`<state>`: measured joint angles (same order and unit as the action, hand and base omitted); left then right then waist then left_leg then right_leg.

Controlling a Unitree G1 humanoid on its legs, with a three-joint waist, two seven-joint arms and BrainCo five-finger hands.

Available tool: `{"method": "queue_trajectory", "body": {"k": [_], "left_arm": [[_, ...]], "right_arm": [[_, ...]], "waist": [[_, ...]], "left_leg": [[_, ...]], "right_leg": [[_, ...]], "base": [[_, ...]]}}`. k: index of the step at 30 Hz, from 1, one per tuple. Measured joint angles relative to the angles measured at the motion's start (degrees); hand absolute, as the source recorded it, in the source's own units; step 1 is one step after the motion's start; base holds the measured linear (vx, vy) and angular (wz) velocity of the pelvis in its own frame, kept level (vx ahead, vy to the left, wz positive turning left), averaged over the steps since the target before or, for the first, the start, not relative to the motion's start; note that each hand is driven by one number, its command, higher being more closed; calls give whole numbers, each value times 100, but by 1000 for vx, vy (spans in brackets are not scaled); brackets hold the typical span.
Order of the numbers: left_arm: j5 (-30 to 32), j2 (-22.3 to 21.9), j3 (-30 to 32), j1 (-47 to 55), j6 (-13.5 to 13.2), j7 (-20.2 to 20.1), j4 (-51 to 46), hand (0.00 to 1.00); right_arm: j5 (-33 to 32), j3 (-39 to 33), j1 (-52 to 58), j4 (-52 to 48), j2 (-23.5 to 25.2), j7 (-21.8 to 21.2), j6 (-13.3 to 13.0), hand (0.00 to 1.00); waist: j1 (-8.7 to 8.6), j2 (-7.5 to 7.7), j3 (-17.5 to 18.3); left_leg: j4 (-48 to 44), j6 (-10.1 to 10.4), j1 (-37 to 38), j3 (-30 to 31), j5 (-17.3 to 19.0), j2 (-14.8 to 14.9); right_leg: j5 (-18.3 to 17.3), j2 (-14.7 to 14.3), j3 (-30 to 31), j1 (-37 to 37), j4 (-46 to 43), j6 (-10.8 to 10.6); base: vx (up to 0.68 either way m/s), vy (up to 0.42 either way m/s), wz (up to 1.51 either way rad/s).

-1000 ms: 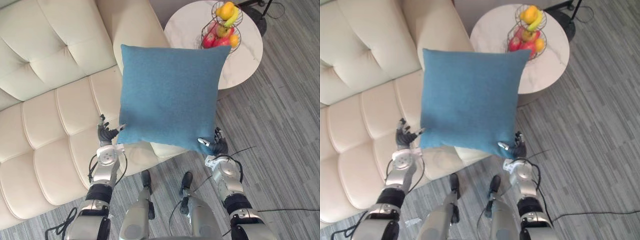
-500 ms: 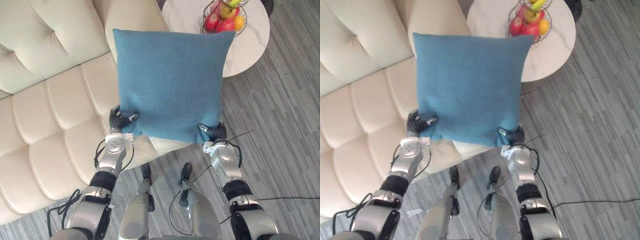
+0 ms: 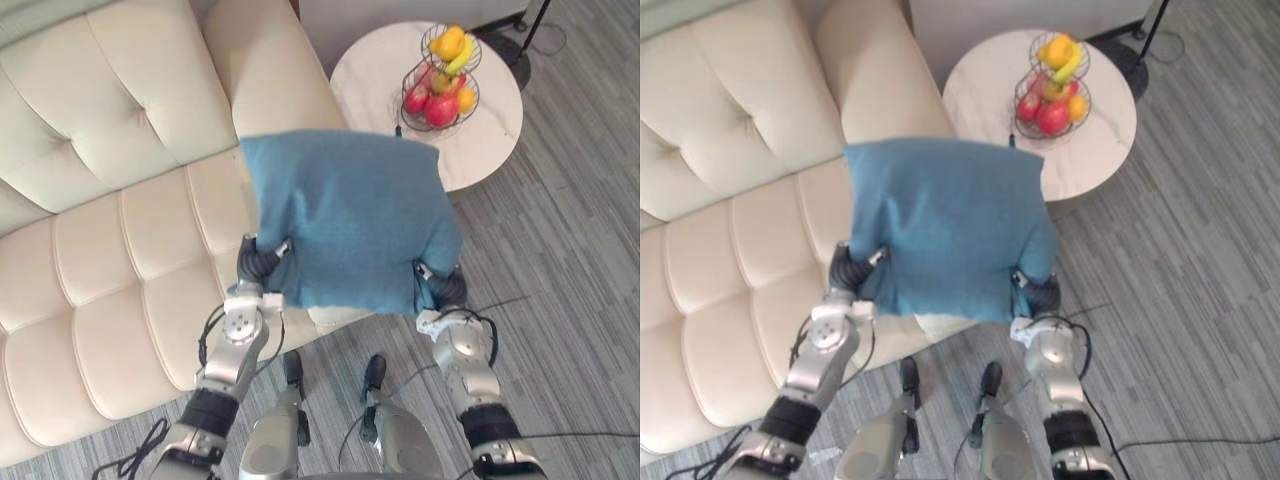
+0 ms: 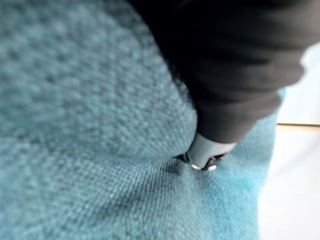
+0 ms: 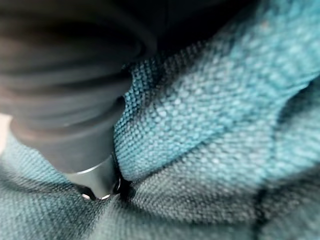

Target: Pick up cushions and gather them together orderly.

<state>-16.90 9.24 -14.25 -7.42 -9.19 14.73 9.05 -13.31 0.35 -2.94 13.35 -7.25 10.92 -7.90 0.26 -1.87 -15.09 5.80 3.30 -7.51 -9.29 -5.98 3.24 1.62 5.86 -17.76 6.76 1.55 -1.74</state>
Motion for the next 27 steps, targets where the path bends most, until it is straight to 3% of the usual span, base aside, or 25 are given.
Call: {"method": "queue_trajectory", "body": {"k": [7,15,24,27], "left_arm": [[-122,-172,-151,997,0,-164,-886,100],[-246,-215,-174,1611,-11,-276,-1446,100],[-470,-213,-237,2009,-16,-371,-1517,100],[-503,-216,-248,1990,-68,-367,-1519,100]], "right_arm": [[219,1,1051,-906,90,-144,4,100],[499,47,1592,-1500,179,-200,-12,100],[677,172,1870,-1500,144,-182,-13,100],[764,225,1595,-1436,52,-79,-10,100]], "waist": [[-39,-184,578],[-40,-196,1122],[-27,-184,1340],[34,-200,1306]], "left_leg": [[4,26,368,98,160,54],[4,40,640,147,173,67],[-23,41,695,457,173,35],[-684,111,-14,751,223,56]], "right_leg": [[-17,-76,-40,-419,85,-6],[-21,-88,-62,-716,131,-14],[-82,-85,-338,-1008,162,-79],[-152,-22,-658,-583,-285,-6]], "base": [[8,3,2],[0,0,0],[-24,0,14],[-66,1,57]]}}
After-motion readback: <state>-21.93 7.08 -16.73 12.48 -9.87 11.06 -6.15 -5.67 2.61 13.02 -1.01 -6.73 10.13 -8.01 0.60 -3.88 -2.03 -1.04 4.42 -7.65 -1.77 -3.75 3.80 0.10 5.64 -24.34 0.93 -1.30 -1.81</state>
